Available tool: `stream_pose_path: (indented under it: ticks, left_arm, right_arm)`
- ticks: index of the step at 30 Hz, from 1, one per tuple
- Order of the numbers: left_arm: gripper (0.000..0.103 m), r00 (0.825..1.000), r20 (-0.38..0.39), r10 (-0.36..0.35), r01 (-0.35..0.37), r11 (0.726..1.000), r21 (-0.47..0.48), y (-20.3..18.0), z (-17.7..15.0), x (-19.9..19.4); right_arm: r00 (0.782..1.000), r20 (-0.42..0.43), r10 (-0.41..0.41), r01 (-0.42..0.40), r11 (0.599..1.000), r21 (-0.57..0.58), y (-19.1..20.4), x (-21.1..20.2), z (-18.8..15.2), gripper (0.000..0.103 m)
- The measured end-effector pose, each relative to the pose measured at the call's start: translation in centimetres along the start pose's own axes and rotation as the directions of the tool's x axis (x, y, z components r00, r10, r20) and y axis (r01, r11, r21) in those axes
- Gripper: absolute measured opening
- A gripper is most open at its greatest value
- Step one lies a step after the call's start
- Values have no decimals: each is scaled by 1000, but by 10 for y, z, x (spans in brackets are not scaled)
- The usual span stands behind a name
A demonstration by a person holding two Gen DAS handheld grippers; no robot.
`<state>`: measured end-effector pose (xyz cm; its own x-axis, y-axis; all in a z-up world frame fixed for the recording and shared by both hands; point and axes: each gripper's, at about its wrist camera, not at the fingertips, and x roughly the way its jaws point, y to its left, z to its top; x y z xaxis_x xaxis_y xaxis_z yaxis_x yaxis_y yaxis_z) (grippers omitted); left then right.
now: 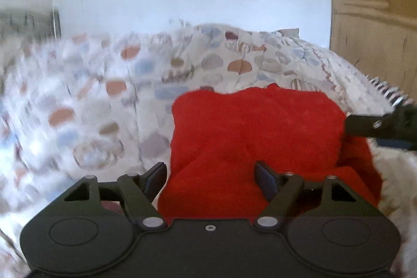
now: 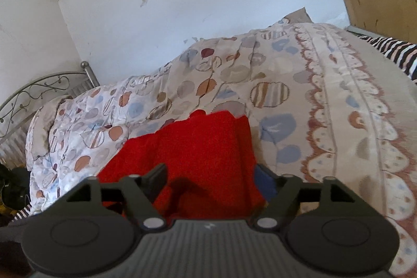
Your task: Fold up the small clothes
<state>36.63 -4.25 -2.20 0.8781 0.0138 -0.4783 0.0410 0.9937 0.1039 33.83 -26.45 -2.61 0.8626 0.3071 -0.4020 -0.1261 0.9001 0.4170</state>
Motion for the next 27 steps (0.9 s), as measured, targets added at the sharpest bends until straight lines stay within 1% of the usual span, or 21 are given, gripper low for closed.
stream_pose_path:
  ticks: [2, 3, 4, 6, 7, 12, 15, 18, 23, 27]
  left_arm:
    - [79, 1000, 3, 24, -24, 999, 29, -5, 2, -3]
    - [80, 1000, -12, 23, -23, 1000, 22, -3, 5, -3]
    - [81, 999, -28, 22, -22, 1000, 8, -1, 8, -4]
    - [88, 997, -69, 21, -23, 999, -37, 6, 15, -6]
    - [88, 996, -85, 13, -19, 998, -62, 11, 18, -8]
    - [94, 993, -109, -36, 17, 986, -165, 29, 22, -32]
    - [99, 994, -87, -72, 53, 977, -206, 35, 22, -58]
    - [101, 996, -49, -70, 58, 974, -220, 40, 22, -87]
    - [102, 997, 31, -67, 72, 974, -213, 49, 21, -142]
    - [102, 994, 83, -66, 81, 977, -196, 55, 12, -187]
  right_arm:
    - [1000, 12, -13, 13, 1000, -8, 1, -10, -2, 89]
    - [1000, 21, -22, 23, 1000, -8, 1, -17, -3, 92]
    - [999, 32, -27, 27, 1000, -9, 2, -23, -2, 96]
    - [998, 57, -34, 34, 999, -14, 3, -35, -2, 101]
    - [997, 70, -37, 38, 999, -20, 5, -42, -2, 102]
    - [989, 135, -51, 61, 996, -64, 17, -77, -2, 103]
    - [983, 176, -53, 68, 994, -84, 27, -99, -3, 103]
    - [977, 208, -44, 68, 992, -109, 36, -121, -5, 103]
    - [965, 262, -32, 75, 985, -154, 57, -163, -13, 103]
    - [956, 295, -13, 69, 981, -182, 73, -197, -25, 103]
